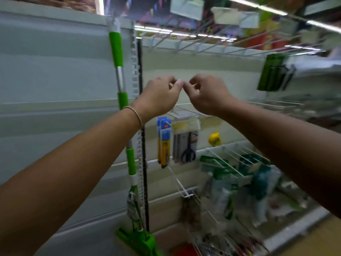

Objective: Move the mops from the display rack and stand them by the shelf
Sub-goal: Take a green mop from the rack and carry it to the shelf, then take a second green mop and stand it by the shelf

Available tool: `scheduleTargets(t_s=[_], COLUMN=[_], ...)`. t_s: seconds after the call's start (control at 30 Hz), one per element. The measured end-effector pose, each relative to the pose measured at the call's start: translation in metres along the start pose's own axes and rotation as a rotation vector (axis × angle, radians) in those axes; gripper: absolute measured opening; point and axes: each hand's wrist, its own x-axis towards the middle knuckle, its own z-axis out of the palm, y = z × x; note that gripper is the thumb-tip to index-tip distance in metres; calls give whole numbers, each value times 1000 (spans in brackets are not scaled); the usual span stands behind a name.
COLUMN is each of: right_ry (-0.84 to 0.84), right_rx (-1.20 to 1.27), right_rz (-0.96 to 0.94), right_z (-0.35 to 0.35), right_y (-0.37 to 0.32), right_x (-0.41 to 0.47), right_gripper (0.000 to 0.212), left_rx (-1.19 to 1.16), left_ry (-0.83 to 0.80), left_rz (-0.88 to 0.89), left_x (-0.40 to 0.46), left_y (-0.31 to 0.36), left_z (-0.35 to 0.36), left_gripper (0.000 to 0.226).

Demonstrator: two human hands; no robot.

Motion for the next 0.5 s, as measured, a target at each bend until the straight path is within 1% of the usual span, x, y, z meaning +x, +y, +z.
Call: scheduleTargets(t_s=[0.3,0.4,0.5], right_ry=[25,41,56], right_rx=[-253,-335,-405], right_rz=[247,317,367], right_z=[-109,-146,-178], right_y=[125,169,215], right_x=[-70,-94,-118], right_gripper=[53,51,49], left_rx=[-169,-233,-280], left_ry=[-125,-166,-219], left_rz=[256,309,348], left_x=[23,27,29], left_y=[117,162,210], left_z=[90,130,176], left_gripper=[29,25,27])
